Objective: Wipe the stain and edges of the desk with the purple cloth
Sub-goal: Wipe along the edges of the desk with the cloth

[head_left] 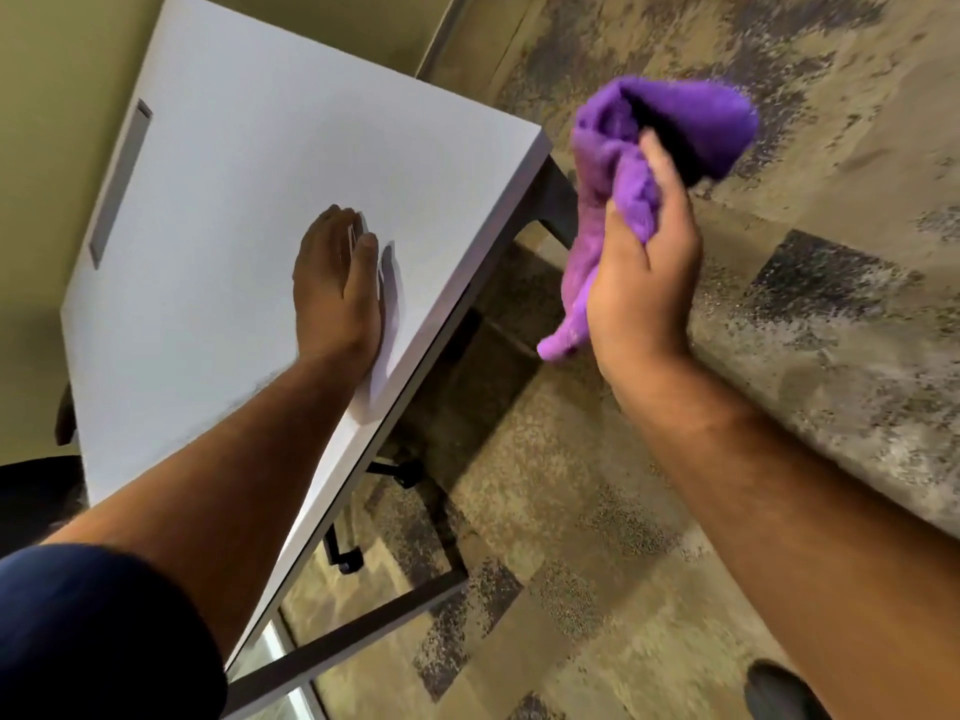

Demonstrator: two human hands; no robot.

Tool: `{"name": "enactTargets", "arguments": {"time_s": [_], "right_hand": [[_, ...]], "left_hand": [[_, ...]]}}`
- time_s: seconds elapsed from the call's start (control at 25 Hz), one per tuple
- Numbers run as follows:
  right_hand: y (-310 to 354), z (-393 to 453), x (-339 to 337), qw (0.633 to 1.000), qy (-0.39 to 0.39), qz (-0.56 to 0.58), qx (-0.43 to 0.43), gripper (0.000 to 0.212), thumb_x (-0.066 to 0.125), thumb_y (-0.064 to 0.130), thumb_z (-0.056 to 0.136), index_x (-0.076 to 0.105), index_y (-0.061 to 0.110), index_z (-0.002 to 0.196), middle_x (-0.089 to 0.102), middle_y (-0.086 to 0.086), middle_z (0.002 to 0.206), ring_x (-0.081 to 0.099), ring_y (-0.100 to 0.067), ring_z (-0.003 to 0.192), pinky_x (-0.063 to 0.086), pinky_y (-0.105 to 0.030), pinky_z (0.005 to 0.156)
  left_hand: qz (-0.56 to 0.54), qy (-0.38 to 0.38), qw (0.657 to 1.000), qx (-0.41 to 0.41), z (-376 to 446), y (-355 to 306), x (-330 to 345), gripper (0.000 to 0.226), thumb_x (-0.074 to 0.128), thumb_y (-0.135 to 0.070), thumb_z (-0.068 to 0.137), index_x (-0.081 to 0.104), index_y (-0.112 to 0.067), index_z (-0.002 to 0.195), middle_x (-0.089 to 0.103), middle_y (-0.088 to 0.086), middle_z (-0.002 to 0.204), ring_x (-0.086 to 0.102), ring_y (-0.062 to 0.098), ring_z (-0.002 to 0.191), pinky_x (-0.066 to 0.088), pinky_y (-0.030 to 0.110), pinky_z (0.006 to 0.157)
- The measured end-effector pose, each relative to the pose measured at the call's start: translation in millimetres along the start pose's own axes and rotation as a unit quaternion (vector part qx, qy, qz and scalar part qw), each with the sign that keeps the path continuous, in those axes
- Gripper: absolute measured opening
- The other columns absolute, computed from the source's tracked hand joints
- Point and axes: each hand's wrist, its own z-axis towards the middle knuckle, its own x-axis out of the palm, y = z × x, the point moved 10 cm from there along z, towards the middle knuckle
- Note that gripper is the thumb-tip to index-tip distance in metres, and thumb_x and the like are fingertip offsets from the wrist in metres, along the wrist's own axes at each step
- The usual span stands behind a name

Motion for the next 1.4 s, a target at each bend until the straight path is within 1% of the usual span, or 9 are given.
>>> {"name": "enactTargets", "arguments": {"time_s": [0.08,0.2,0.36,0.52,0.68,0.88,1.08,1.24,1.4], "right_hand": [[15,8,33,0.997,0.071,-0.007,-0.001,0.053,0.045,0.002,0.101,0.044,0.000,0.154,0.044,-0.021,0.162,0.040,-0.030,0.153,0.036,-0.037,0.126],[27,-19,68,0.986,0.147,-0.074,-0.028,0.062,0.048,-0.005,0.099,0.033,-0.001,0.159,0.028,-0.021,0.170,0.023,-0.023,0.158,0.018,-0.006,0.121],[21,-49,52,0.976,0.175,-0.133,0.004,0.065,0.047,-0.010,0.092,0.046,0.006,0.155,0.047,-0.010,0.162,0.036,-0.001,0.147,0.027,-0.013,0.122],[22,-5,4,0.991,0.036,-0.010,0.132,0.037,0.057,0.004,0.100,0.074,0.020,0.128,0.076,0.004,0.127,0.067,-0.006,0.123,0.052,-0.030,0.109],[53,76,-1,0.966,-0.085,0.170,0.177,0.026,0.061,0.005,0.101,0.078,0.023,0.091,0.081,0.019,0.087,0.073,0.003,0.091,0.055,-0.019,0.086],[34,157,75,0.953,0.079,0.087,0.279,0.018,0.065,0.034,0.100,0.077,0.024,0.092,0.081,0.014,0.090,0.075,-0.005,0.098,0.057,-0.028,0.093],[-4,166,152,0.900,0.303,0.030,0.313,0.027,0.070,0.053,0.086,0.083,0.030,0.092,0.082,0.004,0.107,0.075,-0.013,0.109,0.055,-0.040,0.106],[-21,151,202,0.855,0.401,0.026,0.329,0.022,0.067,0.024,0.099,0.075,0.011,0.114,0.078,-0.015,0.117,0.074,-0.023,0.103,0.058,-0.042,0.103],[-19,139,230,0.832,0.480,-0.042,0.275,0.046,0.065,0.022,0.090,0.069,0.011,0.135,0.076,-0.003,0.118,0.071,-0.020,0.113,0.052,-0.043,0.112]], "left_hand": [[0.028,0.010,0.999,-0.021,2,4,1,0.055,0.045,-0.049,0.107,0.050,-0.023,0.156,0.048,-0.004,0.165,0.042,0.014,0.154,0.032,0.047,0.129],[0.070,0.030,0.996,-0.037,6,1,2,0.060,0.041,-0.053,0.108,0.042,-0.024,0.161,0.040,-0.005,0.170,0.035,0.014,0.158,0.026,0.049,0.132],[0.164,0.005,0.981,-0.103,20,-11,13,0.066,0.032,-0.060,0.101,0.053,-0.013,0.142,0.057,0.012,0.151,0.054,0.034,0.140,0.042,0.061,0.119],[0.145,-0.049,0.978,-0.140,29,-10,11,0.051,0.034,-0.057,0.101,0.056,-0.013,0.114,0.066,0.012,0.120,0.063,0.036,0.115,0.052,0.064,0.102],[0.136,-0.027,0.978,-0.155,24,-2,12,0.055,0.037,-0.056,0.104,0.054,-0.013,0.135,0.059,0.013,0.142,0.054,0.036,0.136,0.043,0.065,0.113],[0.159,0.022,0.970,-0.183,19,-10,16,0.076,0.033,-0.070,0.104,0.029,-0.025,0.166,0.028,-0.002,0.175,0.023,0.021,0.163,0.017,0.059,0.132],[0.212,0.088,0.961,-0.151,35,-6,22,0.085,0.023,-0.069,0.102,0.010,-0.023,0.171,0.004,-0.006,0.180,0.002,0.015,0.167,0.005,0.058,0.133],[0.215,0.098,0.960,-0.150,42,5,21,0.087,0.025,-0.069,0.100,0.011,-0.022,0.171,0.004,-0.005,0.180,0.003,0.016,0.167,0.005,0.059,0.132],[0.217,0.096,0.960,-0.147,43,8,19,0.089,0.025,-0.073,0.099,0.012,-0.023,0.171,0.006,-0.004,0.180,0.005,0.019,0.167,0.009,0.060,0.132]]}}
